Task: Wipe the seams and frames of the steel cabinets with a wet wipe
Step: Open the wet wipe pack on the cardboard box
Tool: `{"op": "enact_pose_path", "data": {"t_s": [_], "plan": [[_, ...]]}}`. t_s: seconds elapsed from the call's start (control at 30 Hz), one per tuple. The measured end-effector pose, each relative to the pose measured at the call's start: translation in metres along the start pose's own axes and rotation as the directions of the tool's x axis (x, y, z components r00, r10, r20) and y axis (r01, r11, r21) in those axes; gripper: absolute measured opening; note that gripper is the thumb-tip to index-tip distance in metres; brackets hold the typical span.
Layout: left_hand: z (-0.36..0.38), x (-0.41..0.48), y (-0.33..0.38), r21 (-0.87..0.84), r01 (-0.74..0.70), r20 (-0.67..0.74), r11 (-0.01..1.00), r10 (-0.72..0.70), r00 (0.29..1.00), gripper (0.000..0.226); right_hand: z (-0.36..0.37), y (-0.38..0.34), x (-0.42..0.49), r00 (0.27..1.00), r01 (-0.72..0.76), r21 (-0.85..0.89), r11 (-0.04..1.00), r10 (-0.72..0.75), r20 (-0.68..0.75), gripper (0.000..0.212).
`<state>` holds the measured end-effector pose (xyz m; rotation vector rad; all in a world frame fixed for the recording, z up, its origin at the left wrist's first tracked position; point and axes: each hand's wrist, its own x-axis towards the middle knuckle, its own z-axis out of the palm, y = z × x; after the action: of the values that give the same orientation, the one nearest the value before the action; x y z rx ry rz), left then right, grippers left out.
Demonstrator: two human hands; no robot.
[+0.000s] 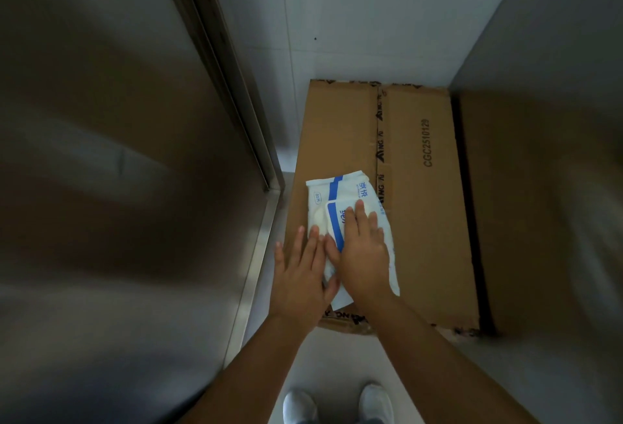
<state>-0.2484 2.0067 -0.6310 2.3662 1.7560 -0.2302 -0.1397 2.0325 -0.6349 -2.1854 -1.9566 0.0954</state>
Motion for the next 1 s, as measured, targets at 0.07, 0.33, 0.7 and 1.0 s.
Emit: {"op": "enact_pose_path", "data": {"t_s": [0.07,0.33,0.7,1.0], "plan": [[0.001,-0.001,0.0,-0.006,-0.003,-0.01,1.0,0.003,1.0,0.075,0.001,-0.001,0.0,1.0,-0.014,0.015,1.0,0.013,0.004,0.066],[0.003,0.001,0.001,0.01,0.005,-0.029,1.0,-0.005,1.0,0.075,-0.002,-0.002,0.005,0.991,-0.029,0.011,1.0,0.027,0.131,0.073],[0.006,0.002,0.002,0.015,0.006,-0.02,1.0,-0.005,1.0,0.074,-0.015,0.001,0.009,0.998,-0.048,0.27,0.962,0.036,0.051,0.046],[0.002,-0.003,0.001,-0.03,0.031,-0.038,0.999,-0.033,0.999,0.075,-0.043,0.026,-0.002,0.969,0.244,0.059,0.968,-0.245,0.014,0.077]]}}
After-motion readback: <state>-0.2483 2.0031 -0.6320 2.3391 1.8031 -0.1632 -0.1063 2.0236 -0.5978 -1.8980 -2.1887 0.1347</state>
